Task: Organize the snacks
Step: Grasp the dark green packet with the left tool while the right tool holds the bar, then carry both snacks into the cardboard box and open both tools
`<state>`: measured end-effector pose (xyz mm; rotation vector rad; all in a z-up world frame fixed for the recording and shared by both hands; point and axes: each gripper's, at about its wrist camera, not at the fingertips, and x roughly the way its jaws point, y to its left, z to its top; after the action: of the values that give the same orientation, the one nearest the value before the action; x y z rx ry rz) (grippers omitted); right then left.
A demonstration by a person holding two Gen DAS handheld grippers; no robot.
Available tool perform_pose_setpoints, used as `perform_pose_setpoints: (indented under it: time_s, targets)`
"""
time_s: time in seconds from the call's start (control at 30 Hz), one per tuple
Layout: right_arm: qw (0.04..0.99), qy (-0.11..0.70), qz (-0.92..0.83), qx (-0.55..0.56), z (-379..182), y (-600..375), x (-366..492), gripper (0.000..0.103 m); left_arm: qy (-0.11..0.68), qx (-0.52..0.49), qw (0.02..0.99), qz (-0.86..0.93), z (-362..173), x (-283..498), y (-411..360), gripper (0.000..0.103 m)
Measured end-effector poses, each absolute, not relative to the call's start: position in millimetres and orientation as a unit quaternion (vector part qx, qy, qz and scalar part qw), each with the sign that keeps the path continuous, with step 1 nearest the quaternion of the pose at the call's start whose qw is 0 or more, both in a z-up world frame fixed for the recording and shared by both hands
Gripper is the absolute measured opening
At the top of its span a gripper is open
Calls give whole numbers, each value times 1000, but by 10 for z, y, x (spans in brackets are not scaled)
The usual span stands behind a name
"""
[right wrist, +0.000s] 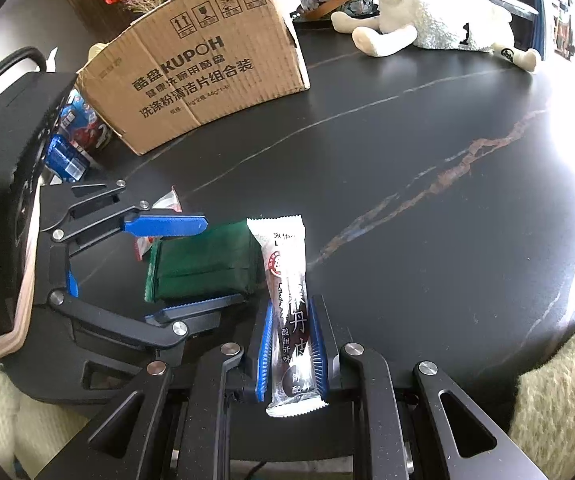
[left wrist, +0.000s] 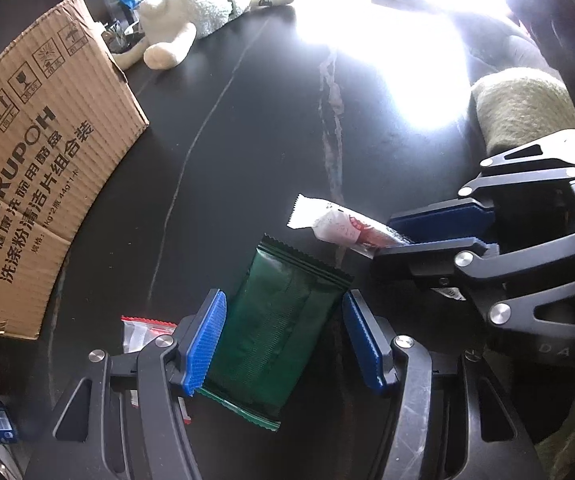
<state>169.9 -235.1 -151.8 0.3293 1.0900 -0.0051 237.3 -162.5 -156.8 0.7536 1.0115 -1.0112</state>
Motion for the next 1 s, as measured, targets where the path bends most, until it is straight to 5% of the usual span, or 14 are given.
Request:
perform_pose_setpoints:
  time_s: [0.4, 1.0]
  targets:
    - [843, 513, 4, 164, -1520, -2451, 1678, 19, 472, 289, 726, -408, -1527, 2315, -1511, 49]
    - [859, 490, 27, 148, -1234, -2394, 1650, 19, 506, 142, 789, -320, -1183, 2232, -1117, 48]
